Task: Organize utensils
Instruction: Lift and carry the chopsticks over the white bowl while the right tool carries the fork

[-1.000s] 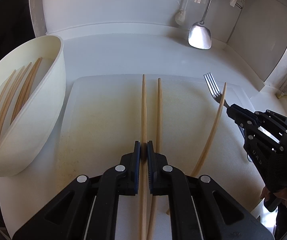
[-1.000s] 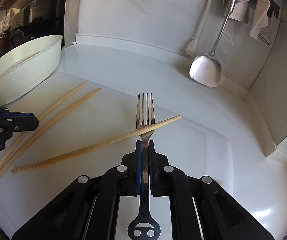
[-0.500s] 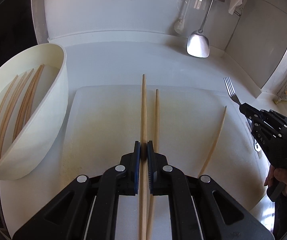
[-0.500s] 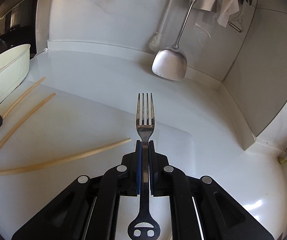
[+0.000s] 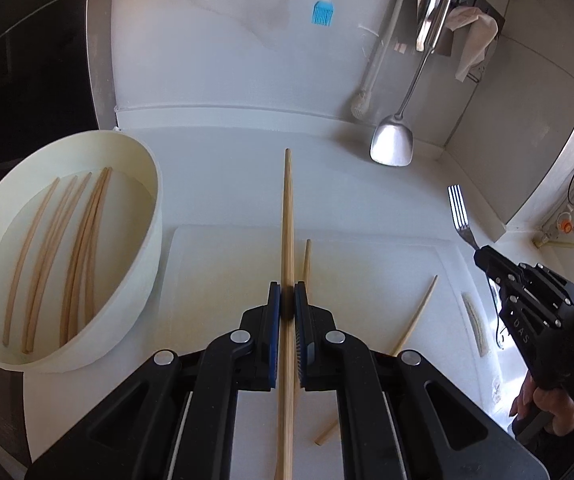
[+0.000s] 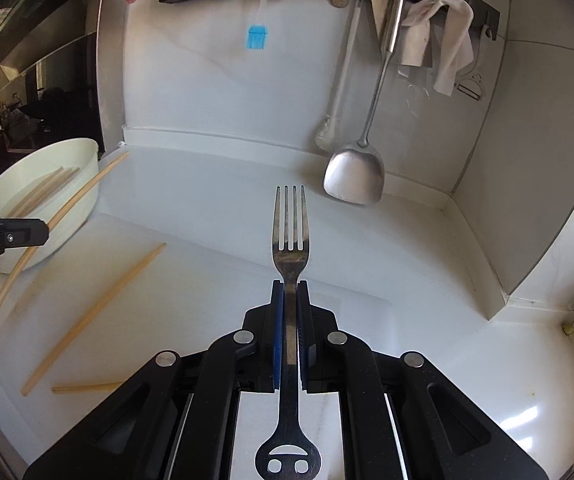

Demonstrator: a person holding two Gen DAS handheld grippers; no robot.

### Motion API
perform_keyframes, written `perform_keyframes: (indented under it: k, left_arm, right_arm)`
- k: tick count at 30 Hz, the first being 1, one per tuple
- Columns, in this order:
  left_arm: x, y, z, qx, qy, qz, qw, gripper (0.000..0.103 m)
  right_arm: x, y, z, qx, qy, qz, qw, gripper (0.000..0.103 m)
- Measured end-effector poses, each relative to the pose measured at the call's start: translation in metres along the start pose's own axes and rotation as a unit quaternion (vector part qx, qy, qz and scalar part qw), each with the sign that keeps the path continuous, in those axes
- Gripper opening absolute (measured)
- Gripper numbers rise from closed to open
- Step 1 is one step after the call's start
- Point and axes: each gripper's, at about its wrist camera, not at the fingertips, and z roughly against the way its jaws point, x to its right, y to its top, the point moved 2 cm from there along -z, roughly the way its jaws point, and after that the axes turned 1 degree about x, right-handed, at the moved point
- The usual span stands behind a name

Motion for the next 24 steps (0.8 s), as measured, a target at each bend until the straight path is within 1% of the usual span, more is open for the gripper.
perform_keyframes:
  k: [5,9,14,18,22,24]
  left_arm:
    - [-0.014,0.016,0.032,0.011,0.016,0.026,0.9995,0.007]
    - [-0.04,0.022,0.058,0.017,0.044,0.048,0.9977,0.007]
    - [-0.089,0.033,0.085,0.022,0.074,0.071,0.9945,0.007]
    - [-0.137,0.05,0.097,0.032,0.087,0.081,0.9924,0.007]
    - [-0.182,0.063,0.092,0.026,0.096,0.079,0.9919,0.007]
    - [-0.201,0.066,0.086,0.02,0.094,0.079,0.9922,0.007]
  right_arm:
    - [-0.028,0.025,0.019,0.008,0.048,-0.011,0.999,0.006]
    - [-0.059,0.045,0.031,0.015,0.081,-0.009,0.997,0.006]
    - [-0.112,0.076,0.032,0.021,0.116,0.002,0.993,0.006]
    - [-0.16,0.108,0.024,0.03,0.134,0.001,0.991,0.006]
    - [-0.209,0.136,0.008,0.029,0.143,0.003,0.989,0.006]
    - [-0.235,0.145,-0.002,0.022,0.149,0.002,0.989,0.006]
